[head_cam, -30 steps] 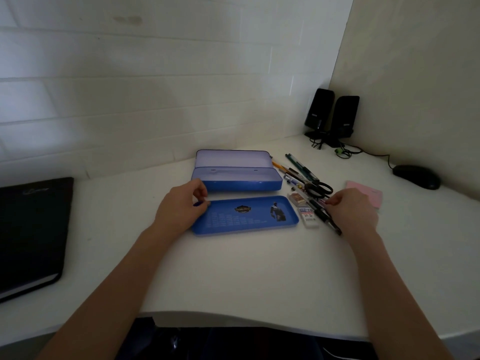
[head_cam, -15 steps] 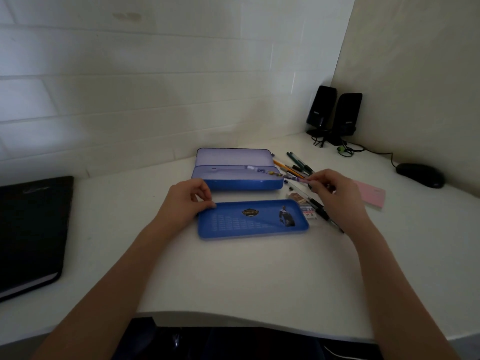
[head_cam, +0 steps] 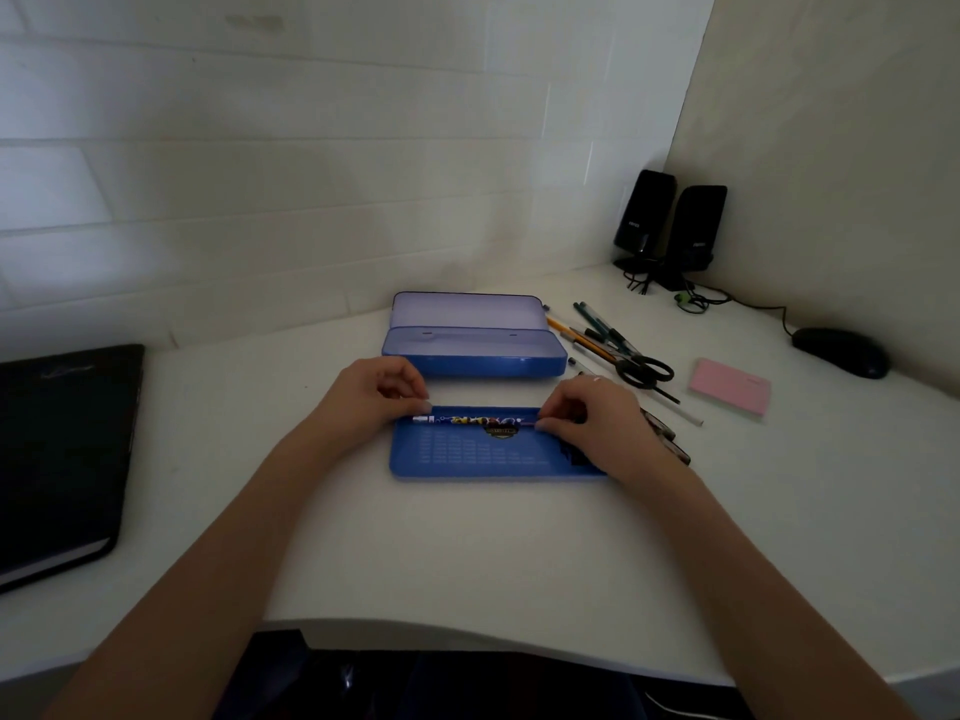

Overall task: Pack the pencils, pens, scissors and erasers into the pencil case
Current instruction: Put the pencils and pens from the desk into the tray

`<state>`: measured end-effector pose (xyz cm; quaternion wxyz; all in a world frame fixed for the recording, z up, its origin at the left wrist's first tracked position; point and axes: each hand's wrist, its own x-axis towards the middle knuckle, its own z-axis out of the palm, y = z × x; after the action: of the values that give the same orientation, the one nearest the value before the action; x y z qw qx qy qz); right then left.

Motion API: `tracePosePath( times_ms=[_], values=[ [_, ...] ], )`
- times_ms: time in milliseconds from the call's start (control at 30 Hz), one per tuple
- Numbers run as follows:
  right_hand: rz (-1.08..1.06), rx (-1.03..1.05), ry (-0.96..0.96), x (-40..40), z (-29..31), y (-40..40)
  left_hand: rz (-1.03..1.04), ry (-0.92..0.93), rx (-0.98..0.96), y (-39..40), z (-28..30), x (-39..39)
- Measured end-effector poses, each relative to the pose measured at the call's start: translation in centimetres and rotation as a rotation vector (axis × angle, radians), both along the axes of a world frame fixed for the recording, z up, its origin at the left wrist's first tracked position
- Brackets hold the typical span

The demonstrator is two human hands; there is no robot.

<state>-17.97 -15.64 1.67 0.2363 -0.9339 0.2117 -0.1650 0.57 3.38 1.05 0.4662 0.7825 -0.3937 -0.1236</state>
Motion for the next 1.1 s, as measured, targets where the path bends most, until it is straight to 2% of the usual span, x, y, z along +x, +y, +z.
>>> tracePosePath(
  times_ms=[300,567,767,833,967,1033,1100],
  values=[
    [-0.056,-0.084,-0.114,1.2,-1.2,0.2,-0.084,0.019,0.098,0.1,0.3,-0.4],
    [-0.074,-0.074,0.025,1.0,-0.6,-1.1,-0.057,0.035,0.089,0.5,0.5,-0.2],
    [-0.063,-0.116,-0.016,0.8,-0.2,-0.7,-0.033,0.046,0.048,0.1,0.3,-0.1],
    [-0.153,-0.08,-0.126,0.0,0.5,-1.2,-0.021,0.032,0.041,0.0,0.3,0.1],
    [-0.534,-0.04,-0.313,-2.7,1.4,-3.8,-0.017,0.032,0.048,-0.1,0.2,0.3],
    [-0.684,-0.046,-0.222,-4.0,1.3,-5.1,-0.021,0.048,0.048,-0.2,0.3,0.4],
    [-0.745,-0.018,-0.021,-4.6,0.6,-6.1,-0.034,0.058,0.056,-0.4,0.3,0.5]
  ],
)
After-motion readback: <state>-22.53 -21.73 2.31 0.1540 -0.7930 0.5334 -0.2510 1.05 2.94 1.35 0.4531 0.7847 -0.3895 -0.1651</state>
